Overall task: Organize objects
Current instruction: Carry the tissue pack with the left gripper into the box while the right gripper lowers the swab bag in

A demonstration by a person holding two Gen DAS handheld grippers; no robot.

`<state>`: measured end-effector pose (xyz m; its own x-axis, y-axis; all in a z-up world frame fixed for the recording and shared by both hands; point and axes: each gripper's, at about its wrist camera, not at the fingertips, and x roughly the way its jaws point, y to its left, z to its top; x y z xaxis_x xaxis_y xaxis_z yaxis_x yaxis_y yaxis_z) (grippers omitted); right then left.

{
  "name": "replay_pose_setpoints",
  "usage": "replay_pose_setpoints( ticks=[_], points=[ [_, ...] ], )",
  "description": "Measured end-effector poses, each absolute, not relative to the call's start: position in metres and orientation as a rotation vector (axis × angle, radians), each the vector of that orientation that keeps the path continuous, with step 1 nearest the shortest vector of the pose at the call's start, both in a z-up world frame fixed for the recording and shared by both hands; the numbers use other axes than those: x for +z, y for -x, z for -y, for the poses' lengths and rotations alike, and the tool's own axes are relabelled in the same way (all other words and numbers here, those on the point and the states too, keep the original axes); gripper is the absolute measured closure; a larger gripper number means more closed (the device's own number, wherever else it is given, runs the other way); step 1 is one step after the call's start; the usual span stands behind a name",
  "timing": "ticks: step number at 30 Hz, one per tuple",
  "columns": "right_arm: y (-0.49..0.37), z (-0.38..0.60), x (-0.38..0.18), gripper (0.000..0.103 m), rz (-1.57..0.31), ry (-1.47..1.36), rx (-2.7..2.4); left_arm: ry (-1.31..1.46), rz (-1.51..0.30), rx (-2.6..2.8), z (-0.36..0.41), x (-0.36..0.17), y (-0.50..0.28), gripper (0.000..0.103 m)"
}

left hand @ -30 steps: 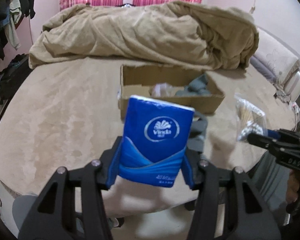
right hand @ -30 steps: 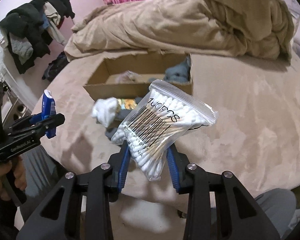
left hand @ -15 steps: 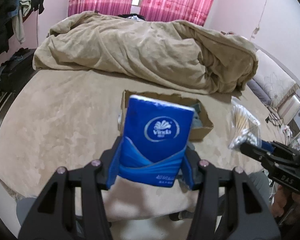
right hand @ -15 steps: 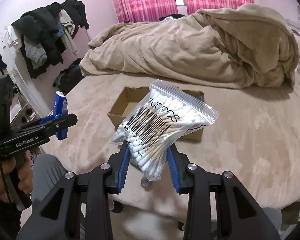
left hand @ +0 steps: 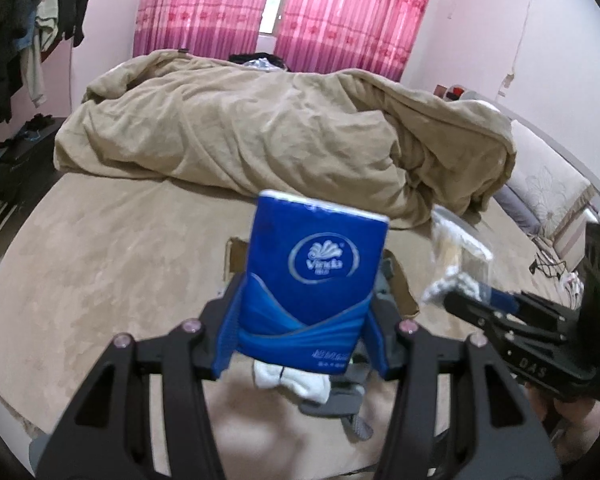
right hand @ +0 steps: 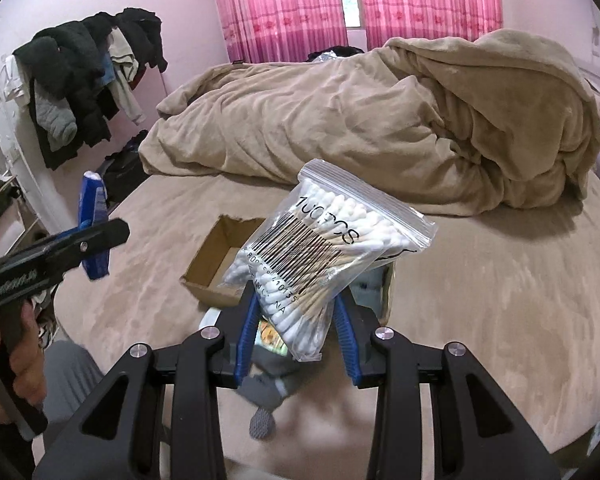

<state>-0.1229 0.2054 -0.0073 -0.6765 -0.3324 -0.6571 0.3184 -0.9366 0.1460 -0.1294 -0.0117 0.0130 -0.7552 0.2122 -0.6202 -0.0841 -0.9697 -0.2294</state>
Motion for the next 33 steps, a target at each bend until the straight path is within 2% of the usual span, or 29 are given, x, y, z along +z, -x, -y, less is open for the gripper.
replay_pose_setpoints(
  ticks=[7,22,27,31,33],
  points=[
    [0.157,-0.196,-0.023,0.065,0.015,-1.027,-2.559,1.058,0.278,2.797,0.013,-0.011,0.167,0.049],
    [0.224,-0.169,-0.107,0.065,-0.02,-1.214,-2.454,1.306,0.268,2.684,0.012,-0.106,0.239,0.046],
    [0.236,-0.164,-0.123,0.063,-0.038,-1.238,-2.421,1.311,0.242,2.689,0.013,-0.111,0.24,0.043],
    [0.239,-0.164,-0.125,0.041,-0.056,-1.247,-2.43,1.296,0.269,2.676,0.013,-0.107,0.236,0.035],
    [0.236,-0.168,-0.121,0.039,-0.056,-1.235,-2.445,1.28,0.276,2.686,0.014,-0.103,0.232,0.032]
  ],
)
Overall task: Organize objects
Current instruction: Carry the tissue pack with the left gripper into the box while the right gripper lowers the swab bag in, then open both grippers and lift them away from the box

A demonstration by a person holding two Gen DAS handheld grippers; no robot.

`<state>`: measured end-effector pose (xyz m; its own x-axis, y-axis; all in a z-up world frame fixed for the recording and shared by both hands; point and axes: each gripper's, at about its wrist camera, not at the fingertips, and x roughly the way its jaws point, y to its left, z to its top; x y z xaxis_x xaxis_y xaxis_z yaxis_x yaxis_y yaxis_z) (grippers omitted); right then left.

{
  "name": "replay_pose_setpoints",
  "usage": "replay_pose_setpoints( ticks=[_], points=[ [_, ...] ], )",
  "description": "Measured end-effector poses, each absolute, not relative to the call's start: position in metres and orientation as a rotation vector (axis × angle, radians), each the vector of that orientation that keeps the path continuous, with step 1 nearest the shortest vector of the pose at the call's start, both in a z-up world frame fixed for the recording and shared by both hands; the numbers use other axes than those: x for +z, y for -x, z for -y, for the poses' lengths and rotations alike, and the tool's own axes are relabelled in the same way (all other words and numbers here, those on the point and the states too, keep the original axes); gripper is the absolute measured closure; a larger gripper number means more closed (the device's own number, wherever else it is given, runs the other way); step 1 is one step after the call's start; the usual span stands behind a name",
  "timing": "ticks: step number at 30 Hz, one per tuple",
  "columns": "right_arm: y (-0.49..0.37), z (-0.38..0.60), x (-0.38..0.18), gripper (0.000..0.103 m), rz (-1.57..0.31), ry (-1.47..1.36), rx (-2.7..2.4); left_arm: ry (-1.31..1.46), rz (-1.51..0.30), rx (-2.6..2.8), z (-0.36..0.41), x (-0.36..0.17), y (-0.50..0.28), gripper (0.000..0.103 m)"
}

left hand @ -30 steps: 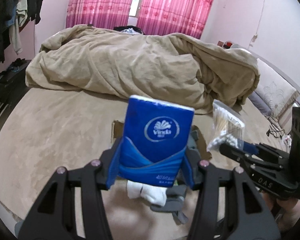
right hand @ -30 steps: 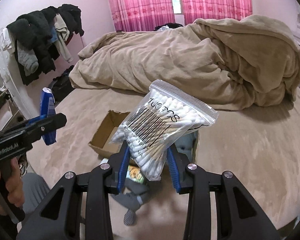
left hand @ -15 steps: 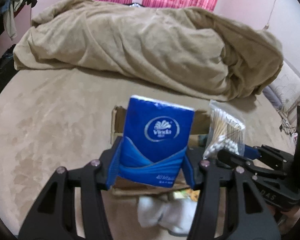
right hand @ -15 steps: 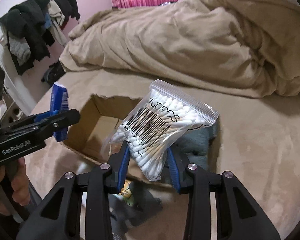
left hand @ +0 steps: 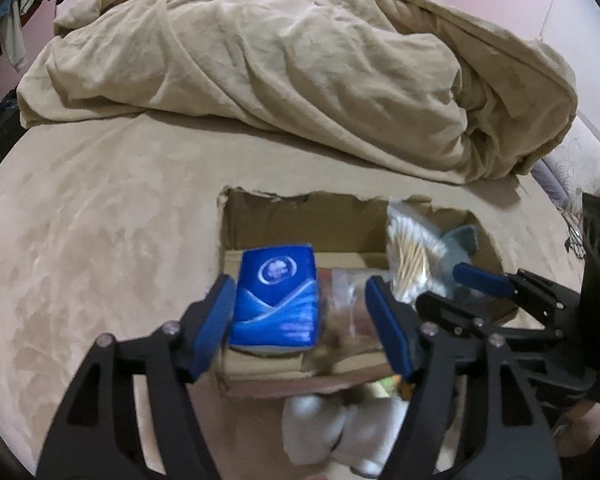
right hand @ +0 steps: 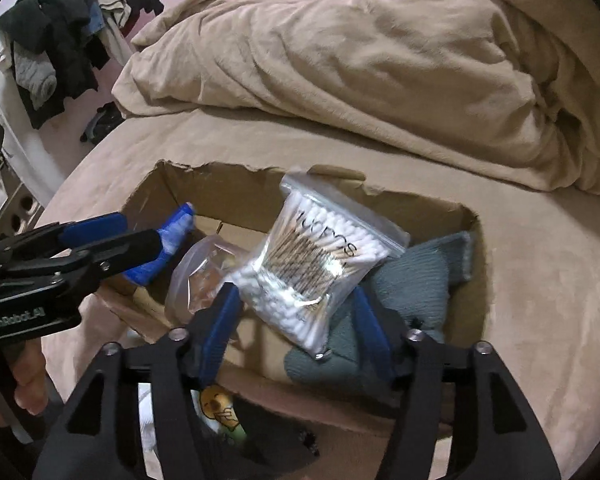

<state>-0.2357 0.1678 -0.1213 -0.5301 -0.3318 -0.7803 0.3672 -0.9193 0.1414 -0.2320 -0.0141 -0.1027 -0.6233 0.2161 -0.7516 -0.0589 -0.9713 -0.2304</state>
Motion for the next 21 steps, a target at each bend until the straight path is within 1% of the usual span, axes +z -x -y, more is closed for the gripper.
replay_pose_setpoints(
  ticks=[2,6,12,21],
  points=[
    [0.229,-0.172,-0.114,0.039,-0.055,-1.215,-2.458,1.271,0.266,2.703,0.013,-0.096,0.227,0.031],
    [0.218,-0.177,-0.103,0.038,-0.051,-1.199,-2.481,1.238,0.282,2.735,0.018,-0.081,0.21,0.025],
    [0.19,-0.186,-0.083,0.038,-0.053,-1.182,-2.513,1.185,0.304,2.773,0.027,-0.052,0.174,0.025],
    [0.15,-0.2,-0.041,0.038,-0.037,-1.125,-2.566,1.05,0.288,2.83,0.029,-0.01,0.114,0.025]
  ],
)
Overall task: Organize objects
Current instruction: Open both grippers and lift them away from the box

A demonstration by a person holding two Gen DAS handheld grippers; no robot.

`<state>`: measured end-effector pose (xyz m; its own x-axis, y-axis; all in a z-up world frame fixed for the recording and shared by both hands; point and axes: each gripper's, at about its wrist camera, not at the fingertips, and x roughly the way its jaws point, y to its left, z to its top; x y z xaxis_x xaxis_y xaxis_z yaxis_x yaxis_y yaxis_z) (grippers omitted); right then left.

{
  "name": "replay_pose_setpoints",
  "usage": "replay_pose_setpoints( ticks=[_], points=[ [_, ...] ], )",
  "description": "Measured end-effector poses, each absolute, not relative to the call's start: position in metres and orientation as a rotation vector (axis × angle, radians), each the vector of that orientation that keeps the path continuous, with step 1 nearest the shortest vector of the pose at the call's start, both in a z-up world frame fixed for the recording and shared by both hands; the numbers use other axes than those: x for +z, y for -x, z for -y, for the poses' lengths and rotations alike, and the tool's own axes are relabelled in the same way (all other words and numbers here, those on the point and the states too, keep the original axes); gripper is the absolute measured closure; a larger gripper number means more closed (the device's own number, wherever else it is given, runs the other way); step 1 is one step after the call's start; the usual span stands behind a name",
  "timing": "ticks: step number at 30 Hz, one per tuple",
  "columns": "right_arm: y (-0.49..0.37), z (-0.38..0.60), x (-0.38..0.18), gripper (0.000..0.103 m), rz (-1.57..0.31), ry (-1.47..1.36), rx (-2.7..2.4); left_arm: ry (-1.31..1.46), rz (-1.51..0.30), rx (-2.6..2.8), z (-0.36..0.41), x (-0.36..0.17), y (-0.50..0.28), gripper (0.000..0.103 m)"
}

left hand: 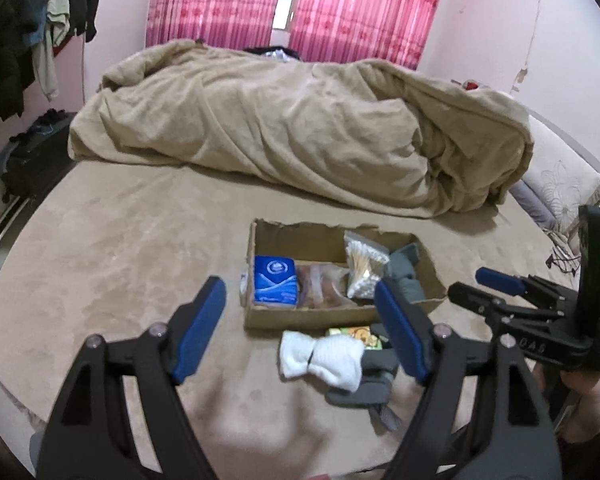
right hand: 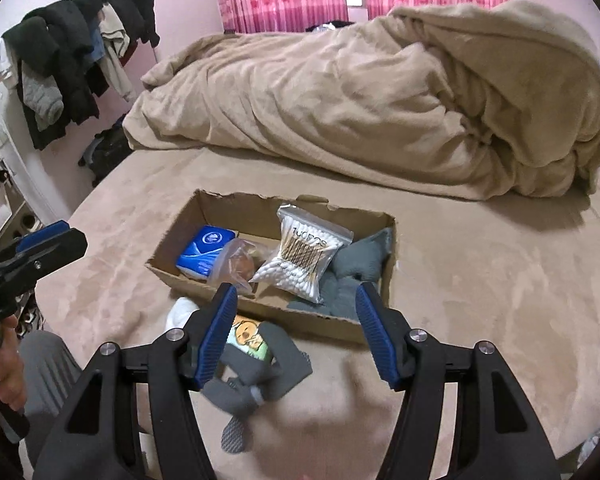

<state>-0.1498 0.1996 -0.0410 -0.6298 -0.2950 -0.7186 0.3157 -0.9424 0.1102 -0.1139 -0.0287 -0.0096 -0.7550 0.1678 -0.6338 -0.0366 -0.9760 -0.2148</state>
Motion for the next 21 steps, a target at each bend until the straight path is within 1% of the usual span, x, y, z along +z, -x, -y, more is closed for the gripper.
replay_pose_setpoints(
  ticks=[4,8,11,13,14,16,21],
  points=[
    [0.127,-0.205,-0.024,0.038,-0.026,-1.077,-2.577,1.029,0.306,2.843,0.033,-0.003,0.093,0.025],
    [0.1,-0.211,-0.016,0.038,-0.032,-1.06,-2.588,1.084,0.363,2.825,0.037,-0.011,0.076,0.025],
    [0.08,-0.215,-0.013,0.038,-0.036,-1.05,-2.59,1.092,0.372,2.817,0.036,-0.014,0.062,0.025],
    [0.068,-0.217,-0.012,0.035,-0.043,-1.033,-2.582,1.085,0.373,2.817,0.035,-0.02,0.056,0.025],
    [0.063,-0.219,-0.013,0.032,-0.056,-1.019,-2.586,1.109,0.367,2.816,0.035,-0.025,0.056,0.025],
    [0.057,-0.222,-0.014,0.03,-0.079,-1.008,-2.594,1.162,0.357,2.795,0.034,-0.036,0.052,0.025],
    [0.05,-0.228,-0.021,0.03,-0.074,-1.033,-2.594,1.203,0.327,2.783,0.029,-0.055,0.036,0.025]
  ],
)
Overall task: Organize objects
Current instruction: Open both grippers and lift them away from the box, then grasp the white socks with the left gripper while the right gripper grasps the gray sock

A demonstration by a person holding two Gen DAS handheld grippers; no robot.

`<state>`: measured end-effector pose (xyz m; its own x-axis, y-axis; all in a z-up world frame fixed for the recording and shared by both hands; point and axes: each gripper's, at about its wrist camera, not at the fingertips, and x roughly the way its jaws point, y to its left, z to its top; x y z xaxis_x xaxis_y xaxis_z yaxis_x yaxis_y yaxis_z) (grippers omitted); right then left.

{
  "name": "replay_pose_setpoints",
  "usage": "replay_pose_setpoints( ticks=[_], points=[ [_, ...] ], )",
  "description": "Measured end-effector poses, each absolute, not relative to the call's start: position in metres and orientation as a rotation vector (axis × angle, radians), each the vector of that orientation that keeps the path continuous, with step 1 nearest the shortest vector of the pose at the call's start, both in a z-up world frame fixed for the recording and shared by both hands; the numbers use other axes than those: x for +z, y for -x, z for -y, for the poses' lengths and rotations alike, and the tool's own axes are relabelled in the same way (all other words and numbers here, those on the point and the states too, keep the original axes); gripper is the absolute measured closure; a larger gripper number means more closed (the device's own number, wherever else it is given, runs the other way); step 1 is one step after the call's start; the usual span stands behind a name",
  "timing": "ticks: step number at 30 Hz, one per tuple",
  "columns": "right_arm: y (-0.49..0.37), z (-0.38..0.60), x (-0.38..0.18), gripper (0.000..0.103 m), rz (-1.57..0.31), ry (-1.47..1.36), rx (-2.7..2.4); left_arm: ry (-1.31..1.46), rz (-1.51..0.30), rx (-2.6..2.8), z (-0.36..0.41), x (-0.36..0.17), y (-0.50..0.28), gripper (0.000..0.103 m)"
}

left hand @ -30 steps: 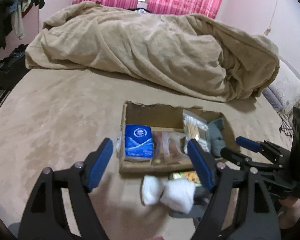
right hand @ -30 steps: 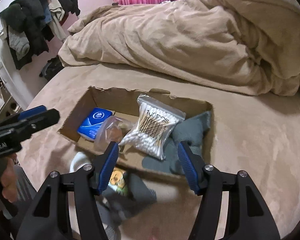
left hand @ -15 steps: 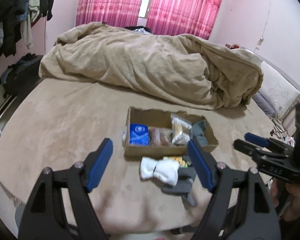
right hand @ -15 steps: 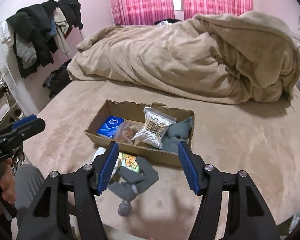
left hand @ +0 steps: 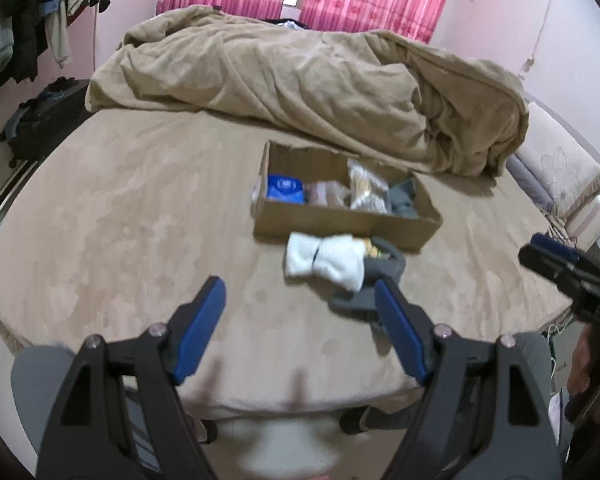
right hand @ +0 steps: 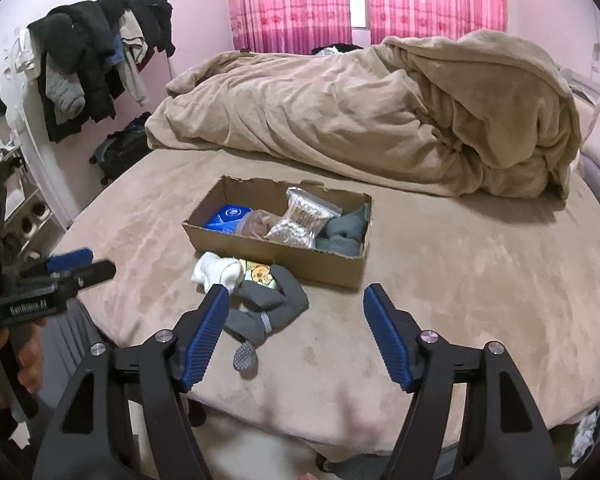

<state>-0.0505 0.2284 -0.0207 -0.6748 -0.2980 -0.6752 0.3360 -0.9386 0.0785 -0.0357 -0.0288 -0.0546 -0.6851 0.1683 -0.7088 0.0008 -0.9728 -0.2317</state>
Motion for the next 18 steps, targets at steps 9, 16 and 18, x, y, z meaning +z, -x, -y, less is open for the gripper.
replay_pose_setpoints(
  ticks=[9,16,18],
  points=[
    [0.051,-0.224,-0.058,0.03,-0.042,-1.128,-2.536,1.275,0.321,2.739,0.02,-0.085,0.034,0.024],
    [0.064,-0.217,-0.076,0.03,-0.031,-1.162,-2.509,1.29,0.3,2.725,0.013,-0.099,0.048,0.022],
    [0.069,-0.214,-0.081,0.03,-0.037,-1.167,-2.506,1.302,0.295,2.714,0.01,-0.105,0.055,0.022]
  ],
)
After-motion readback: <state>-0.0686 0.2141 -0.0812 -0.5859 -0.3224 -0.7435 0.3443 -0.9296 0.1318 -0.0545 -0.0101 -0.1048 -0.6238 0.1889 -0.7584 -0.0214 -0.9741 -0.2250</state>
